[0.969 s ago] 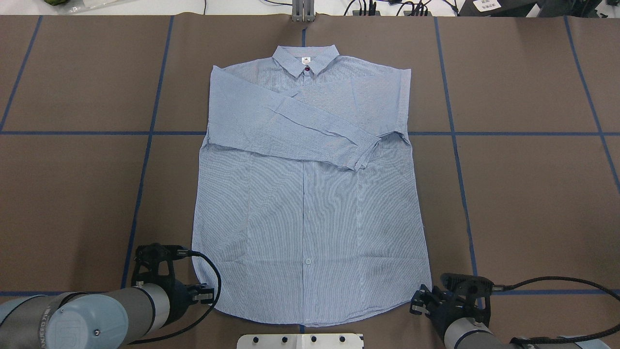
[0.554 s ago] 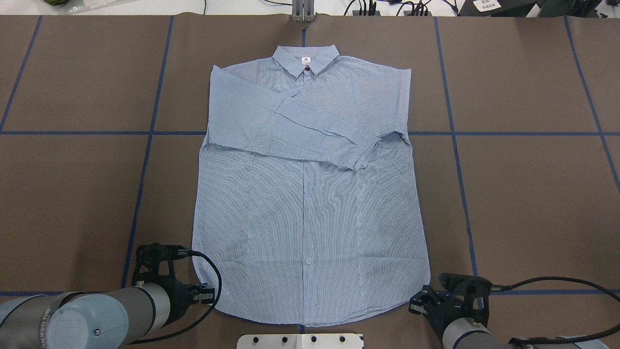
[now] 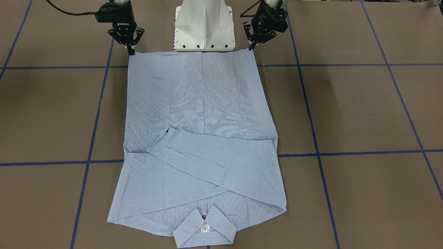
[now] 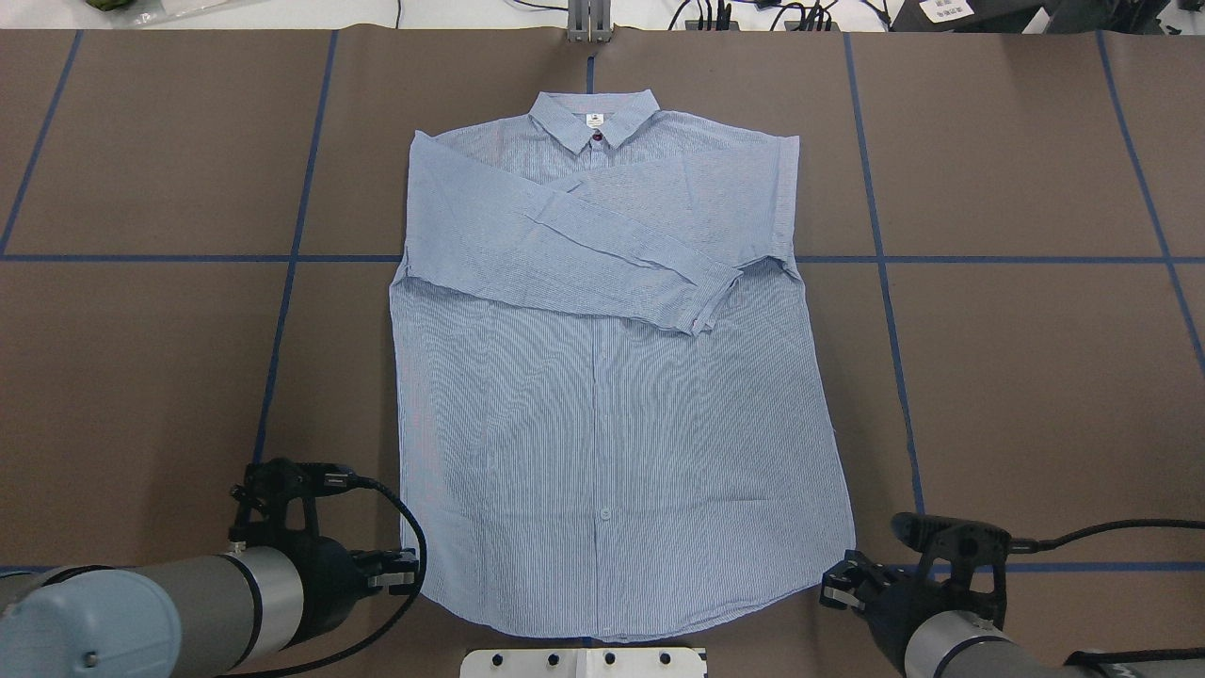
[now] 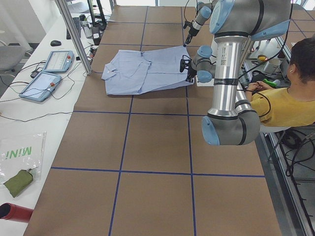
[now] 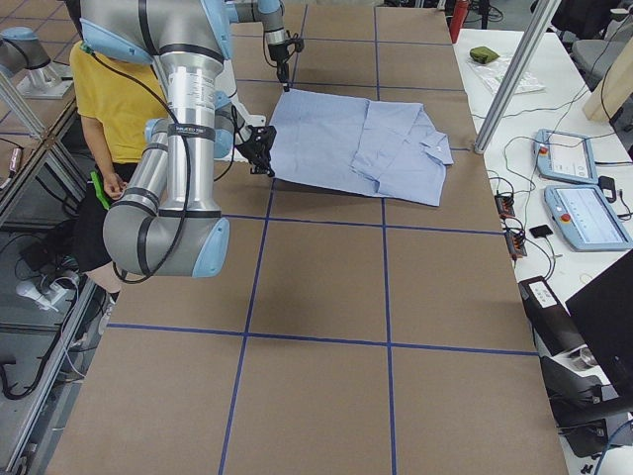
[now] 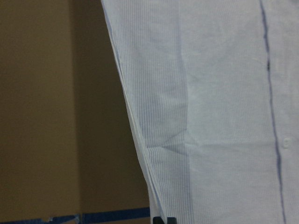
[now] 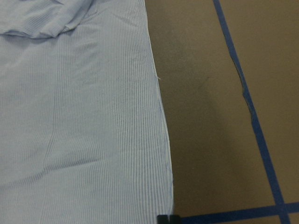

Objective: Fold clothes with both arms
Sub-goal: 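Lift the hem with both grippers and fold it toward the collar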

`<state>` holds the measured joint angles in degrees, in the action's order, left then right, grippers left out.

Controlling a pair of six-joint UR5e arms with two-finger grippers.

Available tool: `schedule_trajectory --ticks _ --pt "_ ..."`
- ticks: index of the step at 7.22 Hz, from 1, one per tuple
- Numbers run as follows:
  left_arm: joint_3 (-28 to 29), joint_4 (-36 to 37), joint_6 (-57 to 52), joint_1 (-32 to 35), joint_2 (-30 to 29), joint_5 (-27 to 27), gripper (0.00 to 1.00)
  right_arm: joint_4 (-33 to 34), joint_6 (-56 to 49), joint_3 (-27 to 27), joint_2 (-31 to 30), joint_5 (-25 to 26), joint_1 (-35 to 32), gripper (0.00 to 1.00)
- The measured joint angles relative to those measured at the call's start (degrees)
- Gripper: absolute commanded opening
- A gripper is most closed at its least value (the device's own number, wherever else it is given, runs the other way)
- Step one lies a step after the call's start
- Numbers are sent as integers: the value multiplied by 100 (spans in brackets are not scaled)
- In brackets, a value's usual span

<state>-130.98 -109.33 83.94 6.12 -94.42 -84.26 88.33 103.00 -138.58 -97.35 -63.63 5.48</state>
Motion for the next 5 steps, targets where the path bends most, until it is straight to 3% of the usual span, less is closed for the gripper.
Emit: schedule_trajectory --ticks 2,3,4,5 --pt "-1228 1040 -65 74 -19 -509 0 1319 49 -1413 17 -553 -33 0" --pt "-1753 1708 -235 288 -162 -904 0 1607 53 -1748 115 -689 -153 0" --pt "-1856 2112 -475 563 -408 -1176 0 1726 32 -1846 231 -751 -341 0" --pt "-1578 2286 -635 785 -671 -1273 0 1782 -31 -1784 388 -779 -574 0"
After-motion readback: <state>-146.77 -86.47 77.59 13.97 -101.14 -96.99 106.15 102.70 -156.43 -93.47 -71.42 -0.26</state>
